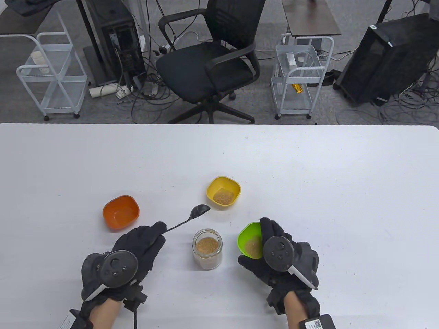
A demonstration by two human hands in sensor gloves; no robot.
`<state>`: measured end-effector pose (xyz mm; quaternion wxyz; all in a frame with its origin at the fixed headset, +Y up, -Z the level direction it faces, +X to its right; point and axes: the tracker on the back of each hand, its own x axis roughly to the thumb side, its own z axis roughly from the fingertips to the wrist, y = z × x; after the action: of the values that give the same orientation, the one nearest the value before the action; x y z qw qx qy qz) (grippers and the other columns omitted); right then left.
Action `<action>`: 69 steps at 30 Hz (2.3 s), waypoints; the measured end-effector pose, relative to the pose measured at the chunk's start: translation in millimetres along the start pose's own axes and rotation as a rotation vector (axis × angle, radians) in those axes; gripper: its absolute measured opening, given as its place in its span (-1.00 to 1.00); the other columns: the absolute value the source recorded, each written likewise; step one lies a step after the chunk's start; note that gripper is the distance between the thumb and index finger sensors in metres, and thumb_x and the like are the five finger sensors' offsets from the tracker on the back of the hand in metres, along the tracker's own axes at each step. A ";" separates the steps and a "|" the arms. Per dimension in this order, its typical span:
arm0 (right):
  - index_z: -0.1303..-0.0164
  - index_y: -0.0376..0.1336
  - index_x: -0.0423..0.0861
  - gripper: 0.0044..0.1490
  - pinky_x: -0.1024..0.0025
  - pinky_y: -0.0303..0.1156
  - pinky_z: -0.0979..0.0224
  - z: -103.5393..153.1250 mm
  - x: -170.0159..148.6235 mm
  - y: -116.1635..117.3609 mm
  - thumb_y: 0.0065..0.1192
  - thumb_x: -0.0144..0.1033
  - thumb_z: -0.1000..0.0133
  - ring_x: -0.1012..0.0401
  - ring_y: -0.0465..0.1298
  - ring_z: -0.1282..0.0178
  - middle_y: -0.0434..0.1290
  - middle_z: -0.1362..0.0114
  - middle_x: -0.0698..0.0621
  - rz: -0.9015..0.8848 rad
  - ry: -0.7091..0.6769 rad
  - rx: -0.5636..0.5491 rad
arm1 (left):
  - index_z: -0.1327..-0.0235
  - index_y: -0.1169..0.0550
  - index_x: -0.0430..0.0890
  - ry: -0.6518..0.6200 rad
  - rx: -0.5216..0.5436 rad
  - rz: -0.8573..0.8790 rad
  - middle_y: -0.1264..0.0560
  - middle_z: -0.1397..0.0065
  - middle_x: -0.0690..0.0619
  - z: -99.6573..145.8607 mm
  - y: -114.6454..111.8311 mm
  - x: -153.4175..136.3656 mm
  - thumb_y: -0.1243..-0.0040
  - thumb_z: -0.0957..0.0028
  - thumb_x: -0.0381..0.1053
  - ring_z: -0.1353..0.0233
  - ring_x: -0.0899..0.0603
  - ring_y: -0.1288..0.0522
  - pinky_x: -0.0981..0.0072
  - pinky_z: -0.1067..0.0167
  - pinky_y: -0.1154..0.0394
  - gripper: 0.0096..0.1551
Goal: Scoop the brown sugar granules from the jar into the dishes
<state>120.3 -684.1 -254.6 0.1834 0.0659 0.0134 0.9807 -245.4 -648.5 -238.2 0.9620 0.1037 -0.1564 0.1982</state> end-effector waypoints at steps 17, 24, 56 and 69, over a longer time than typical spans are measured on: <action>-0.70 -0.16 -0.34 0.47 -0.39 0.20 -0.57 -54.4 -7.3 -29.3 0.40 0.38 0.04 -0.33 0.32 -0.53 0.06 -0.77 -0.38 0.164 0.135 0.098 | -0.50 -0.50 0.00 0.128 0.038 0.086 -0.59 -0.31 0.08 3.8 -2.3 -25.2 -0.23 -0.35 0.06 -0.06 -0.01 -0.67 0.04 -0.26 -0.58 -0.52; -0.70 -0.24 -0.36 0.45 -0.44 0.10 -0.59 -95.3 -21.2 -33.9 0.34 0.34 -0.01 -0.39 0.21 -0.58 -0.04 -0.79 -0.40 0.178 0.203 0.131 | -0.50 -0.50 0.01 0.159 0.044 0.076 -0.59 -0.30 0.08 8.7 -1.4 -29.7 -0.23 -0.35 0.06 -0.06 -0.01 -0.67 0.05 -0.25 -0.58 -0.52; -0.66 -0.44 -0.33 0.49 -0.52 -0.13 -0.58 -143.0 -37.8 -5.5 0.16 0.39 -0.02 -0.50 -0.12 -0.64 -0.33 -0.78 -0.48 0.210 0.222 0.192 | -0.46 -0.54 -0.05 0.224 0.029 0.081 -0.63 -0.26 0.06 9.1 -8.4 -43.3 -0.25 -0.32 0.07 -0.01 0.03 -0.71 0.10 -0.17 -0.67 -0.51; -0.69 -0.35 -0.29 0.28 -0.50 -0.09 -0.58 -68.4 8.1 -42.7 0.05 0.28 -0.12 -0.46 -0.15 -0.68 -0.29 -0.80 -0.38 0.147 0.072 0.031 | -0.46 -0.54 -0.07 0.207 0.003 0.080 -0.64 -0.26 0.05 2.3 -12.0 -47.2 -0.25 -0.32 0.07 -0.01 0.02 -0.71 0.10 -0.16 -0.67 -0.51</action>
<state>118.9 -641.5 -323.6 0.1091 0.0343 0.0305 0.9930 -282.2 -676.3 -253.8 0.9642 0.0776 -0.0602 0.2463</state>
